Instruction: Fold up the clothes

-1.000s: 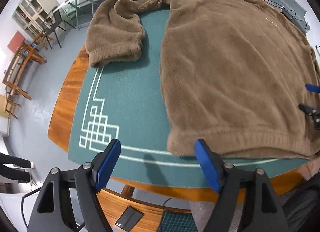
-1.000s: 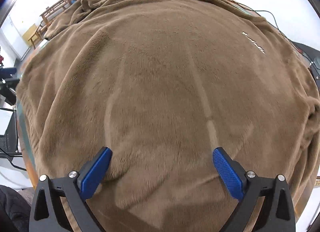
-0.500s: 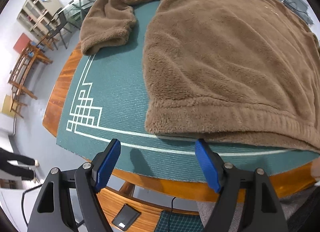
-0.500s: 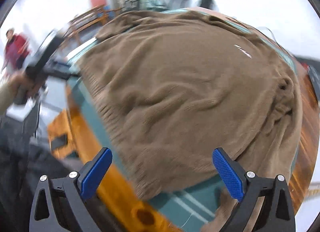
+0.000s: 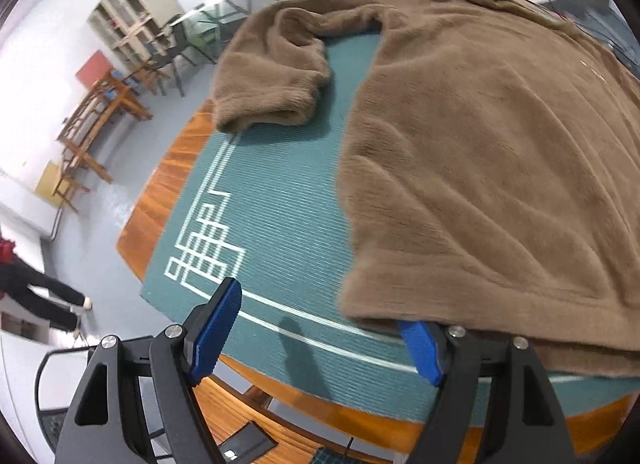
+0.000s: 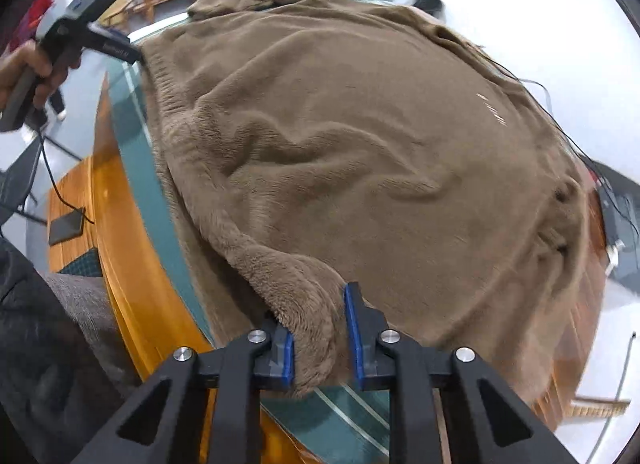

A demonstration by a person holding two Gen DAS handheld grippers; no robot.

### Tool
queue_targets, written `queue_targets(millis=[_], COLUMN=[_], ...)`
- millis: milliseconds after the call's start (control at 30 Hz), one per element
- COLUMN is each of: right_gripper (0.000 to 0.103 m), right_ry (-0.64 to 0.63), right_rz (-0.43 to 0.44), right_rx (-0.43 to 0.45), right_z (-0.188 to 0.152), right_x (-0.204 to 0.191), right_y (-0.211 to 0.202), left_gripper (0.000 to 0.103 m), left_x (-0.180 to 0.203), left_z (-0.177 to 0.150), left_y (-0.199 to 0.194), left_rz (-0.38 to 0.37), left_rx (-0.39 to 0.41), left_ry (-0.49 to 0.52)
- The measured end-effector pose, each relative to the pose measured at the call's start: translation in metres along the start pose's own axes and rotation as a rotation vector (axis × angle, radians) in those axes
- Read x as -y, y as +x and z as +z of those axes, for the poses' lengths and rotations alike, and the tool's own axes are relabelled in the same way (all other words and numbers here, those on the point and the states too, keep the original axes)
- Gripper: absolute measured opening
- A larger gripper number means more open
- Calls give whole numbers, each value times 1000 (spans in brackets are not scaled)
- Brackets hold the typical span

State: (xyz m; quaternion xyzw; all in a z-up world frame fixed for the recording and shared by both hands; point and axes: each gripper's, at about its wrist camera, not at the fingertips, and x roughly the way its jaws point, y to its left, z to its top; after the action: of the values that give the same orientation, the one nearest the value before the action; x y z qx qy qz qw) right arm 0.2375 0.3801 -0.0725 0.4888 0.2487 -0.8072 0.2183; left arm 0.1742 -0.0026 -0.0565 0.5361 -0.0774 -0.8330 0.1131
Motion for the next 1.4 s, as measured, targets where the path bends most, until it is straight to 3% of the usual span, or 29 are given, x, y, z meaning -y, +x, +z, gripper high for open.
queue_targets(millis=[233,367,667,867,967,1100,1200,1233,1267,1400], right_gripper=[21,21,21,22,22,23,40,55,60,60], right_ry=[71,27,23,14,42,59,46,27,7,-54], right_rz=[34,81,232,307,387,454,498,507,515,539], right_rx=[-38,-52,-111,-128,-99,-67,-67,-71,-75,-82], right_z=[-16,-22,-30,-26,-11,-3,0,0,0,4], right_x=[15,0,-6,8,45,59,60,55,49,38], right_y=[-22,-28,6,3,1,-18,-23,-25,-27,-29], left_gripper=[82,82,81,82,82,82,82,82,82,82], left_x=[-32,-51,-51,-38,-36,-43,-58,-63,-69,-58], left_z=[-3,-18,-40,-40,-44,-55,-60,-59,-57,-30], left_y=[-21,-37,3,0,-8,-22,-31,-35,-40,-63], left_rz=[-76,-97,-87,-123,-164,-170,-172,-179,-185,-221], left_rx=[26,59,-52,-35,-31,-17,-7,4,15,108], left_ry=[-191,-219,-254,-109,-23,44,25,-5,-35,-83])
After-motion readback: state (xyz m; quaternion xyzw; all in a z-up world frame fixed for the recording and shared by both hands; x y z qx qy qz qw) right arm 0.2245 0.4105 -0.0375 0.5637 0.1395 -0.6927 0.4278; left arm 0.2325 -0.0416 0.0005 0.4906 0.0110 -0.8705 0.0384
